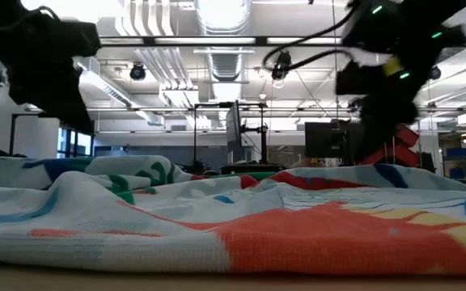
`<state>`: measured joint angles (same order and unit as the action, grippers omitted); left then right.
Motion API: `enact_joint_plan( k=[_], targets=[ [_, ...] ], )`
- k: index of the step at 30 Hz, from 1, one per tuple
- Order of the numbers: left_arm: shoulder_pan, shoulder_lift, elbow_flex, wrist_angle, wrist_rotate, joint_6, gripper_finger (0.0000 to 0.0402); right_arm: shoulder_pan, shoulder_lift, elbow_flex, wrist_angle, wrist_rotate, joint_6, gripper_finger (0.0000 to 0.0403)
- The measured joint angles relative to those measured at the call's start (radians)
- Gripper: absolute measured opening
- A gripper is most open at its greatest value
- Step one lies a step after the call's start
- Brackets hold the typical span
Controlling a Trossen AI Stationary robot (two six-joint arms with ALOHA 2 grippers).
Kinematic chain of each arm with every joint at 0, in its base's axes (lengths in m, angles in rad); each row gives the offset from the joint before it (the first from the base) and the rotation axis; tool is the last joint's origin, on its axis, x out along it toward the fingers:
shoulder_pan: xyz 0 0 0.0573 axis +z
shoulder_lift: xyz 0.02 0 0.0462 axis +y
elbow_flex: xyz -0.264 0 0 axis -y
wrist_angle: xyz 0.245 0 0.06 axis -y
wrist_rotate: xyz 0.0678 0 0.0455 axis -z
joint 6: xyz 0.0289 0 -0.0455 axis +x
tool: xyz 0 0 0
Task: Roll towel
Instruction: Fold the multi-color dinosaur print towel
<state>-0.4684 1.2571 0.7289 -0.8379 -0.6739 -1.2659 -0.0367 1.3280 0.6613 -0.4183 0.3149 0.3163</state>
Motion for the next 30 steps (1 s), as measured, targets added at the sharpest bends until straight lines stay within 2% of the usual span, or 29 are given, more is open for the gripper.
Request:
enact_joint_plan(
  k=[5,12,18,21,25,30],
  targets=[
    [0.197,-0.023,-0.084,0.001,0.19,-0.016,0.0013,-0.153,0.049,0.0,0.117,-0.025,-0.108,0.0],
    [0.458,0.043,-0.201,0.069,0.352,0.126,0.0013,-0.186,0.126,0.0,0.189,-0.054,-0.209,0.0],
    [0.708,0.109,-0.211,0.129,0.323,0.335,0.0013,-0.127,0.119,-0.003,0.16,-0.064,-0.17,0.0],
    [0.83,0.132,-0.184,0.12,0.284,0.433,0.0013,-0.084,0.12,-0.011,0.082,-0.078,-0.112,0.0],
    [1.017,0.188,-0.124,0.134,0.232,0.637,0.0013,0.009,0.119,-0.029,-0.003,-0.08,0.012,0.0],
    [1.229,0.301,-0.045,0.353,0.215,0.938,0.0013,0.114,0.113,-0.031,-0.005,-0.005,0.09,0.0]
  ],
)
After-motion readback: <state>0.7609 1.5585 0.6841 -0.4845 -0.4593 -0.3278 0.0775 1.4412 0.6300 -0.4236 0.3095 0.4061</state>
